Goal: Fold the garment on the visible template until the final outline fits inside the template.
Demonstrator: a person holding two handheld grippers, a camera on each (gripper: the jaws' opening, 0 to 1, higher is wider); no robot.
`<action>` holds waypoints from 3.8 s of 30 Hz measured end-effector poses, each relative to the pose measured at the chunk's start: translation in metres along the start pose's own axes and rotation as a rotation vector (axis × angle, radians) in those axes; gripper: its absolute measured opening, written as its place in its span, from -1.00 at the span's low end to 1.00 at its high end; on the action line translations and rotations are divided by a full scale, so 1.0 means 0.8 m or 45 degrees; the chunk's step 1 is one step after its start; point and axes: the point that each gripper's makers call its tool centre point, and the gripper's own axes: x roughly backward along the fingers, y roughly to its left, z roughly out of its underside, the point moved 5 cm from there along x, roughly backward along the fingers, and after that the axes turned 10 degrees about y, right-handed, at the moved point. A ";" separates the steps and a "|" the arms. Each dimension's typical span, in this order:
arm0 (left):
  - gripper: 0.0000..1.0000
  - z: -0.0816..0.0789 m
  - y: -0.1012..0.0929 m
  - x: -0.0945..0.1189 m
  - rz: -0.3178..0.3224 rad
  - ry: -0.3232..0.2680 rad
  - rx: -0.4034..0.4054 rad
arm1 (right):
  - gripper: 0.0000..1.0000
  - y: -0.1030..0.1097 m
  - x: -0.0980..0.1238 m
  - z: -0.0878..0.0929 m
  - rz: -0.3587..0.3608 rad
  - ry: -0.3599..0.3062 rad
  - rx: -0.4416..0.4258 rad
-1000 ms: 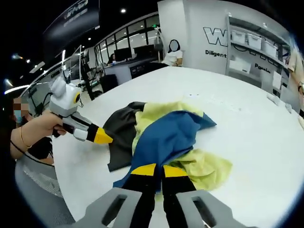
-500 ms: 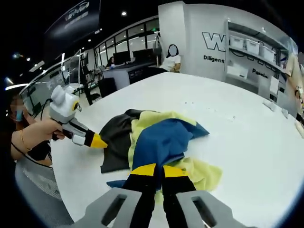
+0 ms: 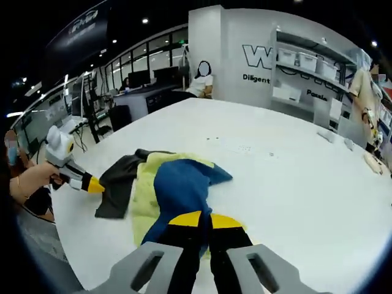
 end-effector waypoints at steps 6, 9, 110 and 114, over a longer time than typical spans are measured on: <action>-1.00 0.008 0.020 0.010 -0.052 0.010 0.009 | -1.00 -0.034 0.001 0.003 0.053 0.018 -0.070; -1.00 0.013 0.032 0.014 -0.086 0.029 0.016 | -1.00 -0.047 0.001 0.005 0.070 0.031 -0.097; 0.33 -0.037 0.144 0.040 -0.426 -0.012 -0.068 | 0.23 -0.111 -0.016 0.071 0.019 0.197 -0.229; 0.49 -0.038 0.115 0.036 -0.335 -0.037 -0.079 | 0.37 -0.092 -0.019 0.070 -0.030 0.210 -0.161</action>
